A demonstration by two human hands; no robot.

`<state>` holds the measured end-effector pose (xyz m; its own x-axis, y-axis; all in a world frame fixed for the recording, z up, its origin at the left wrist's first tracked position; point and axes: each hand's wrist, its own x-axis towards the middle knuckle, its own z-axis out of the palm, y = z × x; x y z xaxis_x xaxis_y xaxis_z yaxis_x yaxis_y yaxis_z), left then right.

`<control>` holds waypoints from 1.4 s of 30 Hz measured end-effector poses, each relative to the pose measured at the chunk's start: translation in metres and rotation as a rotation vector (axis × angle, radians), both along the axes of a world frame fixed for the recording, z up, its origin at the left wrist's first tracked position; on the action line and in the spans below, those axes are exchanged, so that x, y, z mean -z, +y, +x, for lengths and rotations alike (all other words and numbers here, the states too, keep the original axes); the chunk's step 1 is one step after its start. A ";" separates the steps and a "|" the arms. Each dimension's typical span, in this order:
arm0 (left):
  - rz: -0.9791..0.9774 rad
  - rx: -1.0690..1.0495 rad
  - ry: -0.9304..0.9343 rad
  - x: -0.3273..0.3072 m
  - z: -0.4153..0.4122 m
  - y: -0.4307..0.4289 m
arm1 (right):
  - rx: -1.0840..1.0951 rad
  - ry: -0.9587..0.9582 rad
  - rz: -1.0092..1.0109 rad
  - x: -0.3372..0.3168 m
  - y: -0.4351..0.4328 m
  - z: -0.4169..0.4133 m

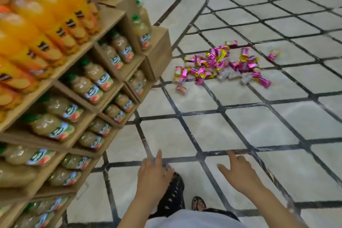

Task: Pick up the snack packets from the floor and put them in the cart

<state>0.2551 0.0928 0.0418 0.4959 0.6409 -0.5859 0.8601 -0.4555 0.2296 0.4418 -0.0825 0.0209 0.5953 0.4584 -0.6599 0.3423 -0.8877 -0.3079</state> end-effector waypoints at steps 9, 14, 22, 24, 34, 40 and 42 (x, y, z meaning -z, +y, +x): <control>-0.058 0.273 -0.003 0.028 0.165 0.109 | 0.248 -0.009 -0.062 0.015 0.052 0.116; -0.037 0.384 -0.044 0.017 0.272 0.196 | 0.362 -0.035 -0.049 -0.004 0.123 0.187; 0.009 0.648 -0.035 0.020 0.418 0.253 | 0.479 -0.033 0.084 -0.019 0.195 0.269; 0.001 0.691 -0.023 0.025 0.449 0.247 | 0.525 -0.035 0.059 -0.018 0.185 0.291; -0.023 0.744 0.031 0.053 0.624 0.197 | 0.728 0.037 -0.014 0.041 0.101 0.466; 0.006 0.720 0.062 0.049 0.754 0.156 | 0.622 0.040 -0.010 0.033 0.071 0.616; -0.001 0.731 0.056 0.045 0.799 0.136 | 0.563 0.009 -0.028 0.029 0.057 0.667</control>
